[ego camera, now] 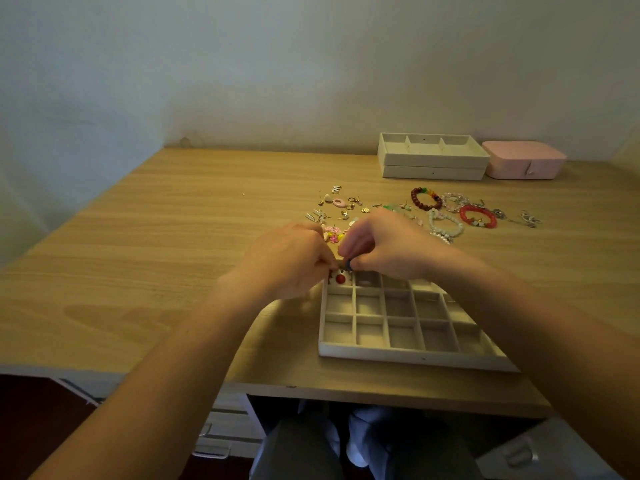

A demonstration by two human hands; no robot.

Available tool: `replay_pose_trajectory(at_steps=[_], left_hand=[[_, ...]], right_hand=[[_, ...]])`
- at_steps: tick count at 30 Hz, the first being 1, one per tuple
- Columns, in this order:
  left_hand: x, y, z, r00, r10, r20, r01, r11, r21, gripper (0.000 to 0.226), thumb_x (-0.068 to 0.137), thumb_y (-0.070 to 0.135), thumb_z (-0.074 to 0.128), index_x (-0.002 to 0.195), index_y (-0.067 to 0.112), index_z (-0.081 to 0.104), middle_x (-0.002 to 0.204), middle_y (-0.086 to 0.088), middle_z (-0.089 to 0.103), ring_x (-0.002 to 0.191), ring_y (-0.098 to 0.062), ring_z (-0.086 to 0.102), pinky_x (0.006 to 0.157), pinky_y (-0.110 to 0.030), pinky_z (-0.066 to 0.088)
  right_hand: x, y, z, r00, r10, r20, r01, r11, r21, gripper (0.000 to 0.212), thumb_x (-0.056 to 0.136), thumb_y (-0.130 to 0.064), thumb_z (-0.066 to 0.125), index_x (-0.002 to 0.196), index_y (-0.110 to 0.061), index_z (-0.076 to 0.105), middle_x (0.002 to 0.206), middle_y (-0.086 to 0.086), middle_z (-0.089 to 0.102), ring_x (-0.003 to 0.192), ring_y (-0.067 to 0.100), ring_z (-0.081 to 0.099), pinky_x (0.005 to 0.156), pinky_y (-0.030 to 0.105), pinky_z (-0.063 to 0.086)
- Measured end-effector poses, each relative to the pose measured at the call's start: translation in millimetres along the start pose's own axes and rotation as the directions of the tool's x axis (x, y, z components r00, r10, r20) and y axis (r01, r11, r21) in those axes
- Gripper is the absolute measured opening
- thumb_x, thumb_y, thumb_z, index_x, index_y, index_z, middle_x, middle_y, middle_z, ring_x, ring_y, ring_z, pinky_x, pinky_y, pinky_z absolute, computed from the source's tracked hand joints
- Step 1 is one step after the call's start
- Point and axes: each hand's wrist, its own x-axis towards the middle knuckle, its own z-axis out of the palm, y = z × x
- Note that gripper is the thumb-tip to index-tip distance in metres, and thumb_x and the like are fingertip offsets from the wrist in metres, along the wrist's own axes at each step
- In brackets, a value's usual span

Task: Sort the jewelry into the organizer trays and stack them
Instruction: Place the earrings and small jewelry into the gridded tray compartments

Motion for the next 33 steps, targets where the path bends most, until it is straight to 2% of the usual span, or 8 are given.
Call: replay_pose_trajectory(at_steps=[3,5,10,16,24,27,30,33], left_hand=[[2,-6,2,0.999,-0.045,0.02,0.048,0.982,-0.185,0.021,0.093,0.028,0.062,0.099,0.037,0.079,0.106,0.007,0.059,0.098,-0.011,0.053,0.082,-0.031,0.042],[3,-6,3,0.998,-0.05,0.023,0.054,0.974,-0.22,0.021,0.092,0.025,0.062,0.095,0.036,0.08,0.103,0.006,0.061,0.09,-0.011,0.051,0.077,-0.031,0.041],[8,-6,5,0.999,-0.038,0.021,0.04,0.987,-0.158,0.017,0.093,0.029,0.064,0.095,0.035,0.08,0.095,0.007,0.059,0.085,-0.013,0.048,0.074,-0.032,0.042],[4,0,9,0.997,-0.064,-0.033,0.059,0.986,-0.155,0.02,0.09,0.026,0.061,0.093,0.032,0.08,0.094,0.003,0.065,0.087,-0.02,0.058,0.075,-0.037,0.051],[1,4,13,0.998,-0.064,-0.029,0.061,0.993,-0.099,0.021,0.086,0.026,0.056,0.093,0.029,0.076,0.091,-0.002,0.067,0.088,-0.026,0.059,0.073,-0.04,0.052],[3,4,14,0.998,-0.064,-0.025,0.062,0.994,-0.09,0.025,0.083,0.026,0.054,0.094,0.033,0.075,0.088,0.001,0.07,0.085,-0.025,0.06,0.07,-0.037,0.052],[5,3,15,0.998,-0.058,-0.017,0.057,0.995,-0.079,0.017,0.084,0.031,0.057,0.09,0.033,0.074,0.078,0.004,0.066,0.076,-0.023,0.058,0.064,-0.035,0.05],[8,2,13,0.998,-0.055,-0.018,0.054,0.998,-0.043,0.011,0.083,0.039,0.066,0.089,0.037,0.075,0.069,0.01,0.055,0.072,-0.018,0.051,0.062,-0.034,0.049]], right_hand=[[-1,0,2,1.0,0.011,-0.004,-0.011,0.998,0.059,0.022,0.085,-0.003,0.078,0.098,-0.021,0.08,0.089,-0.01,0.078,0.082,-0.003,0.072,0.074,0.015,0.055],[-2,0,5,1.0,0.012,-0.01,-0.012,0.997,0.08,0.023,0.084,-0.002,0.079,0.093,-0.023,0.079,0.085,-0.01,0.078,0.08,-0.004,0.072,0.073,0.016,0.055],[-3,-2,13,0.997,0.008,-0.083,-0.006,1.0,0.025,0.02,0.08,-0.006,0.082,0.086,-0.024,0.076,0.081,-0.009,0.076,0.076,0.002,0.071,0.072,0.024,0.058],[-8,-3,10,0.999,-0.009,-0.032,0.007,0.999,-0.049,0.021,0.081,-0.007,0.079,0.08,-0.028,0.08,0.078,-0.009,0.076,0.075,0.004,0.07,0.074,0.031,0.063],[-15,-7,22,0.984,-0.099,-0.151,0.057,0.964,-0.259,0.018,0.085,-0.013,0.069,0.083,-0.029,0.078,0.086,-0.009,0.072,0.083,0.015,0.066,0.074,0.038,0.06],[-22,-9,25,0.973,-0.157,-0.17,0.084,0.923,-0.375,0.018,0.092,-0.015,0.063,0.088,-0.027,0.075,0.087,-0.007,0.071,0.084,0.017,0.065,0.073,0.035,0.056],[-27,-9,30,0.958,-0.232,-0.167,0.125,0.866,-0.485,0.022,0.097,-0.016,0.057,0.091,-0.028,0.074,0.09,-0.007,0.065,0.084,0.016,0.061,0.062,0.029,0.044],[-27,-7,28,0.961,-0.228,-0.157,0.127,0.867,-0.481,0.019,0.097,-0.019,0.061,0.095,-0.03,0.077,0.098,-0.005,0.057,0.085,0.017,0.053,0.062,0.029,0.036]])
